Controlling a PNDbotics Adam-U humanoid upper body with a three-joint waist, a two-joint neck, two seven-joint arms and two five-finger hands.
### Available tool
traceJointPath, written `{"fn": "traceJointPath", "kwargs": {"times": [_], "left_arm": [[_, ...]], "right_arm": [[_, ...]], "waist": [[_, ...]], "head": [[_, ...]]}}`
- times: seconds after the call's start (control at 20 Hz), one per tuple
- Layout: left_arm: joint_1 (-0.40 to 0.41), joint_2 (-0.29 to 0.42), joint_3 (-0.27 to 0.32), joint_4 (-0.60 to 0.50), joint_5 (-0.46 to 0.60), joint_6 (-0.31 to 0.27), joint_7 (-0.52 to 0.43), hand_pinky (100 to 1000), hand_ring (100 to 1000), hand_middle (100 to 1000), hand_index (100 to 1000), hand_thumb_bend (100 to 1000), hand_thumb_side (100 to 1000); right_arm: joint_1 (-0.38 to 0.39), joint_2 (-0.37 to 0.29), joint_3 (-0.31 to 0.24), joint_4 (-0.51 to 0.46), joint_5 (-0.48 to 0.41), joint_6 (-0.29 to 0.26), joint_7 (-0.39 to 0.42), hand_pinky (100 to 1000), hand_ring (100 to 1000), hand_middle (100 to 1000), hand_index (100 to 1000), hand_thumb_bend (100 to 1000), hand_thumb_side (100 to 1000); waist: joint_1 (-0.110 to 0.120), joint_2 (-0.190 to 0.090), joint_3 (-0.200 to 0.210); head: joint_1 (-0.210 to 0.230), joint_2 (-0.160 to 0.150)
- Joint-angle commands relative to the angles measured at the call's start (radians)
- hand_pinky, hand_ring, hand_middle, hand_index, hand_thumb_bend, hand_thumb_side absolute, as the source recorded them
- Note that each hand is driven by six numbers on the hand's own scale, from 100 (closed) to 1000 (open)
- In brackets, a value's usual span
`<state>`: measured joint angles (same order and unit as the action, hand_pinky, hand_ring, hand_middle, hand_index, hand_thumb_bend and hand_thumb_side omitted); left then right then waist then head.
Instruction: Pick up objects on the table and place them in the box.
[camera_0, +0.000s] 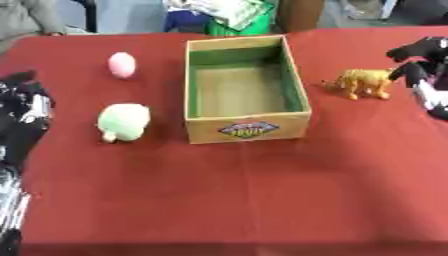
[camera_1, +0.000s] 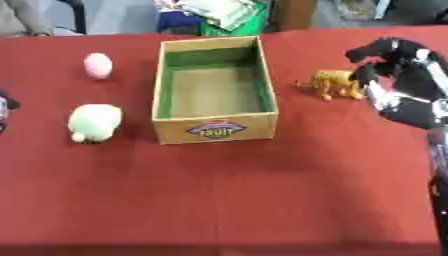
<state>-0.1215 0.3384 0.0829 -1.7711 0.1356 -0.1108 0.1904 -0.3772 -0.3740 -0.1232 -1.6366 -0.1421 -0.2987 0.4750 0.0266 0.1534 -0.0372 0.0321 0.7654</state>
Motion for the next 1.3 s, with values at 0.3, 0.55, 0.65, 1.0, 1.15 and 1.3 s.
{"fn": "traceJointPath", "kwargs": {"times": [0.3, 0.55, 0.65, 1.0, 1.15, 1.3], "left_arm": [[-0.009, 0.041, 0.006, -0.019, -0.010, 0.005, -0.004, 602, 507, 467, 726, 100, 196], [-0.018, 0.123, -0.010, 0.001, -0.107, 0.058, -0.035, 644, 561, 506, 753, 100, 170], [-0.028, 0.197, -0.034, 0.014, -0.210, 0.104, -0.089, 678, 605, 542, 770, 130, 179], [-0.095, 0.387, -0.136, 0.066, -0.437, 0.170, -0.271, 729, 675, 618, 796, 309, 225], [-0.145, 0.427, -0.181, 0.112, -0.488, 0.176, -0.319, 735, 686, 637, 799, 370, 244], [-0.210, 0.437, -0.224, 0.169, -0.535, 0.177, -0.353, 741, 696, 656, 803, 434, 263]], "right_arm": [[-0.010, -0.016, -0.006, -0.019, -0.004, 0.000, 0.003, 574, 776, 599, 686, 103, 197], [-0.011, -0.018, -0.004, -0.019, -0.004, -0.001, 0.004, 575, 776, 599, 686, 103, 198], [-0.011, -0.018, -0.002, -0.017, -0.005, -0.001, 0.006, 574, 776, 599, 687, 103, 199], [-0.008, -0.019, 0.004, -0.014, -0.003, -0.002, 0.015, 574, 776, 599, 687, 102, 201], [-0.009, -0.019, 0.005, -0.013, -0.004, -0.002, 0.015, 574, 776, 599, 686, 101, 200], [-0.008, -0.018, 0.007, -0.013, -0.005, -0.002, 0.018, 574, 776, 598, 686, 101, 200]], "waist": [[-0.001, -0.015, -0.001], [-0.001, -0.017, 0.000], [0.001, -0.019, -0.003], [0.006, -0.025, -0.023], [0.008, -0.027, -0.026], [0.009, -0.028, -0.030]], "head": [[-0.001, 0.005], [0.002, 0.005], [0.004, 0.005], [0.013, 0.005], [0.016, 0.005], [0.019, 0.005]]}}
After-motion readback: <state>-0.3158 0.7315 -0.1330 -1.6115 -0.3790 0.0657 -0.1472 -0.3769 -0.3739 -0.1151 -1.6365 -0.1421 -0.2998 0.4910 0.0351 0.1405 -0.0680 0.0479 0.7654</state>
